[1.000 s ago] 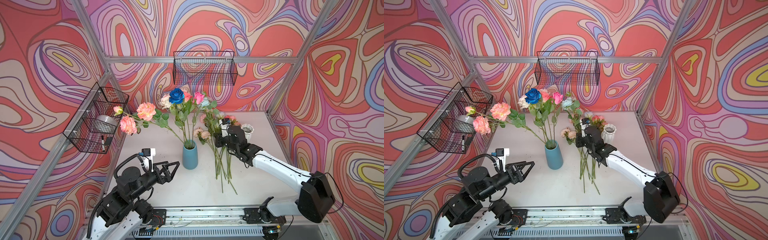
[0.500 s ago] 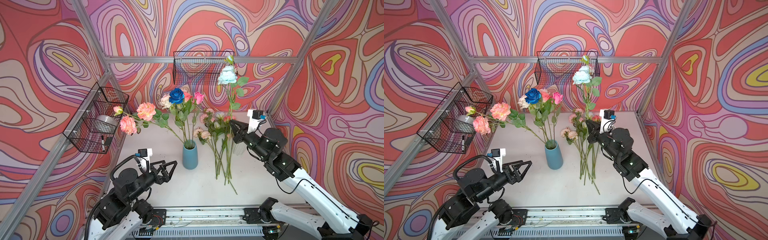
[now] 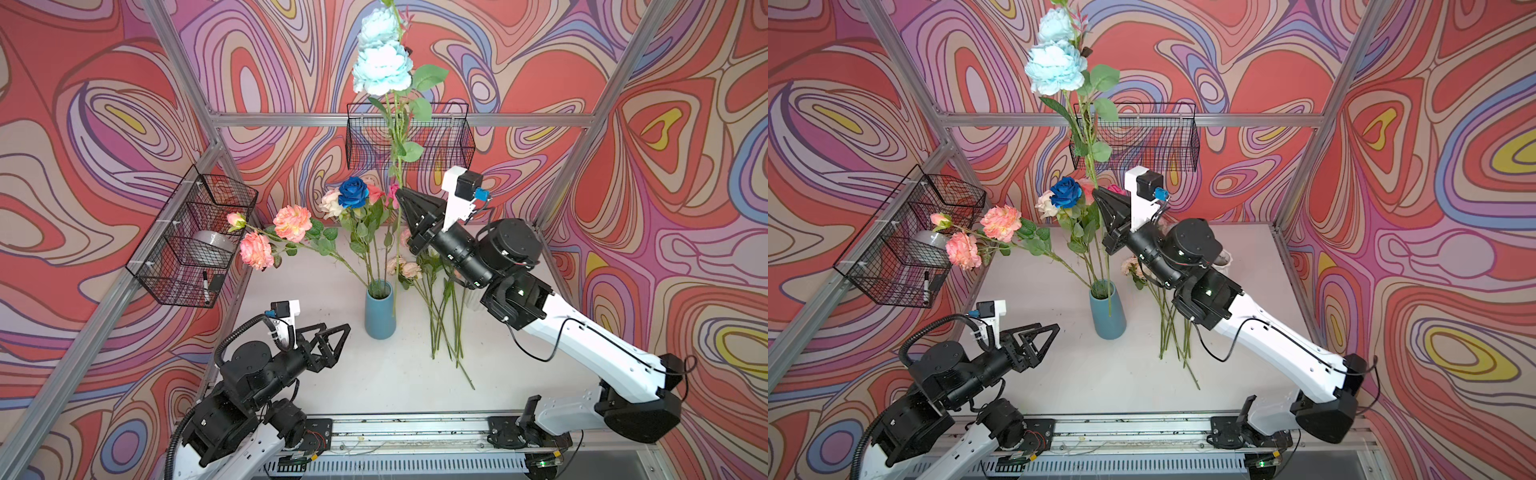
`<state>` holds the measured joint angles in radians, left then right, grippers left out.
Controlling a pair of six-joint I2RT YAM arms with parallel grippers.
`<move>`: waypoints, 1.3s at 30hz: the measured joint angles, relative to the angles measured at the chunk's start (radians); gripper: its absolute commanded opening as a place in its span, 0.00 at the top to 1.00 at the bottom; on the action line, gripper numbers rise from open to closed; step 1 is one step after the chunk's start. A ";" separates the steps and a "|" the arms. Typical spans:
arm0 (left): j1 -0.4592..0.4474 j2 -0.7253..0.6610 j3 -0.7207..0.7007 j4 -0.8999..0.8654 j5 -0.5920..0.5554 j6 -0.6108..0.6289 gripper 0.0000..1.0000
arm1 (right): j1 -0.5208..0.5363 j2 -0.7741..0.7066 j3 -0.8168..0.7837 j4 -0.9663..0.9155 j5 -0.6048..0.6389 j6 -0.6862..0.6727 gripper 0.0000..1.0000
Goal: Arrange flowers in a vase
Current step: Place the flower in the vase.
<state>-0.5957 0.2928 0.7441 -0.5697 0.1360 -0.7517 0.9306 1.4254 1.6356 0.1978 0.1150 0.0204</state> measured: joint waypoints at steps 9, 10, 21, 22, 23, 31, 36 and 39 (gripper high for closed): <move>0.000 -0.001 0.003 -0.011 0.002 0.000 0.01 | 0.000 0.157 0.135 0.088 0.057 -0.119 1.00; 0.000 -0.001 0.002 -0.011 0.002 -0.001 0.01 | 0.000 0.168 0.135 0.096 0.060 -0.122 1.00; 0.000 -0.013 0.002 -0.014 0.002 0.000 0.02 | -0.002 0.197 -0.194 0.240 0.092 -0.101 1.00; 0.000 -0.013 0.002 -0.015 0.002 0.000 0.01 | -0.002 0.191 -0.238 0.245 0.094 -0.093 1.00; 0.000 -0.013 0.002 -0.016 0.002 0.000 0.02 | -0.002 0.181 -0.277 0.245 0.095 -0.082 1.00; 0.000 -0.011 0.002 -0.017 0.005 -0.001 0.02 | -0.002 0.045 -0.436 0.214 0.096 0.022 0.81; 0.000 -0.006 -0.006 -0.011 0.016 -0.002 0.02 | -0.002 -0.052 -0.468 0.126 0.074 0.096 0.69; 0.000 0.003 -0.016 -0.007 0.022 -0.004 0.02 | -0.002 -0.085 -0.469 0.039 0.053 0.135 0.64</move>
<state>-0.5957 0.2958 0.7280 -0.5770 0.1577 -0.7559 0.9287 1.3399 1.1667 0.2363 0.1680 0.1555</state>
